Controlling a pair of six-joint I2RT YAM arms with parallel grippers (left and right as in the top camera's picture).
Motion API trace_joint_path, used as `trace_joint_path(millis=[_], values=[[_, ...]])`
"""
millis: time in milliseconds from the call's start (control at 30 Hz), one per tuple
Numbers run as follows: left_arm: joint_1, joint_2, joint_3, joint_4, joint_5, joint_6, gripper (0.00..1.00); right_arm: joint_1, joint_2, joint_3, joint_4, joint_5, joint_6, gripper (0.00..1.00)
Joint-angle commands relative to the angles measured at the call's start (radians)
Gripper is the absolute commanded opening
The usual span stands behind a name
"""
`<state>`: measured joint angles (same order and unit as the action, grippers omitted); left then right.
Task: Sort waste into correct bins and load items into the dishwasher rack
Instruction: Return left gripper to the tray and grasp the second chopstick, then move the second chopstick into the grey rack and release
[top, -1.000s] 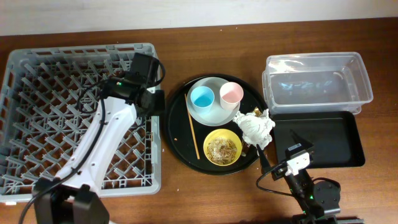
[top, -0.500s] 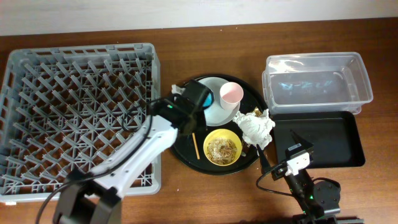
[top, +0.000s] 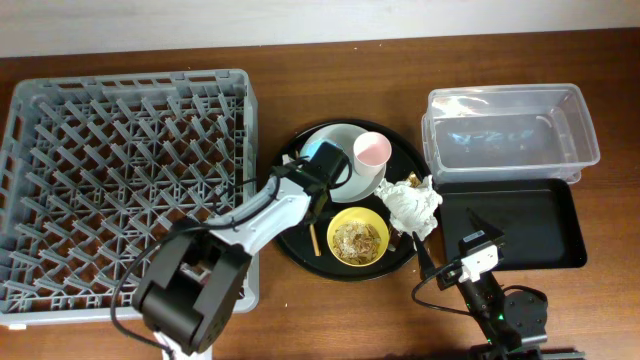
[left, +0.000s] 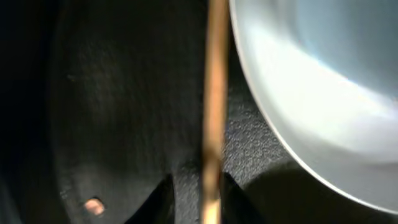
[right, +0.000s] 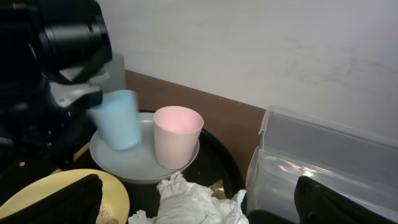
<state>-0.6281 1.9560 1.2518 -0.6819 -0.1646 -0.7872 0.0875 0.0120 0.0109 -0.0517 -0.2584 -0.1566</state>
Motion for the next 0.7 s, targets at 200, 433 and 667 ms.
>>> trace_joint_path(millis=[200,433,667], values=[[0.0,0.03,-0.006,-0.01,0.003,-0.004,0.01,-0.004,-0.006,-0.005,-0.004,0.005,0.008,0.98],[0.024,-0.228,0.034,-0.051,0.0,0.17,0.0,-0.004,-0.006,-0.005,-0.004,0.005,0.008,0.99],[0.113,-0.472,0.04,-0.14,0.002,0.373,0.0,-0.004,-0.006,-0.005,-0.004,0.005,0.008,0.99]])
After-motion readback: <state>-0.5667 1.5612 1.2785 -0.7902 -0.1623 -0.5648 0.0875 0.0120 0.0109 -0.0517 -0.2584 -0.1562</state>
